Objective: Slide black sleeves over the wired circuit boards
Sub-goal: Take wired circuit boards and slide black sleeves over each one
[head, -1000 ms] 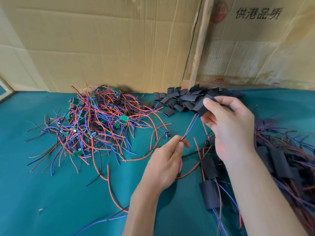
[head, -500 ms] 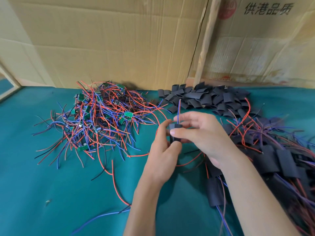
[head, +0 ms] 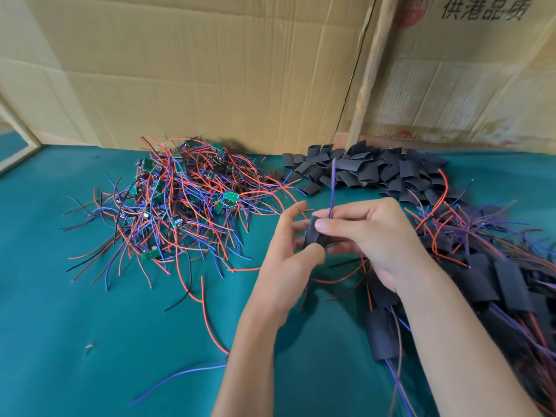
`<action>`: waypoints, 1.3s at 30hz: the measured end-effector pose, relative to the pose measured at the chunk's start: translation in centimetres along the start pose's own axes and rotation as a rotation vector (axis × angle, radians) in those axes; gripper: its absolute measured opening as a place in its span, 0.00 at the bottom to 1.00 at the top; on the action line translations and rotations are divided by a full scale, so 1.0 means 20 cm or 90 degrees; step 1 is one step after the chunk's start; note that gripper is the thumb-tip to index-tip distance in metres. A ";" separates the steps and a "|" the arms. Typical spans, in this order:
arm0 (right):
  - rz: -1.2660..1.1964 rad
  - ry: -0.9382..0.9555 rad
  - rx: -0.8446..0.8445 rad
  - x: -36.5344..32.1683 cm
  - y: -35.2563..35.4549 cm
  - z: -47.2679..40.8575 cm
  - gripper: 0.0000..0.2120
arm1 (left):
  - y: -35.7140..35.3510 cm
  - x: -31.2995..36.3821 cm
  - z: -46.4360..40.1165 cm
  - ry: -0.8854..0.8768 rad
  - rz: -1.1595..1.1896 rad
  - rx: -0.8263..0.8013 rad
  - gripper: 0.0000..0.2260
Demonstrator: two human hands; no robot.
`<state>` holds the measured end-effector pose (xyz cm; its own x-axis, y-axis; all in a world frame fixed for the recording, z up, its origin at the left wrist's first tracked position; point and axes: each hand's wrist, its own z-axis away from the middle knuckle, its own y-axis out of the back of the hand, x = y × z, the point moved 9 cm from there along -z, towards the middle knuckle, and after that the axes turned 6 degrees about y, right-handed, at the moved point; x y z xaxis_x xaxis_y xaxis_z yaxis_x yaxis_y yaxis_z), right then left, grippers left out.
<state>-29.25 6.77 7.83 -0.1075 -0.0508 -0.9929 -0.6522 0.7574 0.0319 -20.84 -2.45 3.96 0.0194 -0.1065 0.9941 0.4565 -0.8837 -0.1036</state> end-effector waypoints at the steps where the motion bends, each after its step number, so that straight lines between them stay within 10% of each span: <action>1: -0.009 0.017 0.034 -0.02 0.04 0.00 0.08 | 0.00 0.00 0.00 -0.003 -0.009 -0.005 0.30; 14: -0.180 0.065 0.258 -0.10 0.26 0.02 0.08 | 0.01 0.02 0.01 -0.041 0.098 -0.005 0.05; 39: -0.185 -0.012 0.094 -0.01 0.11 0.00 0.05 | 0.06 0.01 0.00 -0.029 0.187 0.072 0.08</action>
<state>-30.56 8.44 8.07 0.0818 -0.2676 -0.9601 -0.5374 0.7994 -0.2686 -20.29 -3.56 4.02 0.2039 -0.3272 0.9227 0.5217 -0.7612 -0.3852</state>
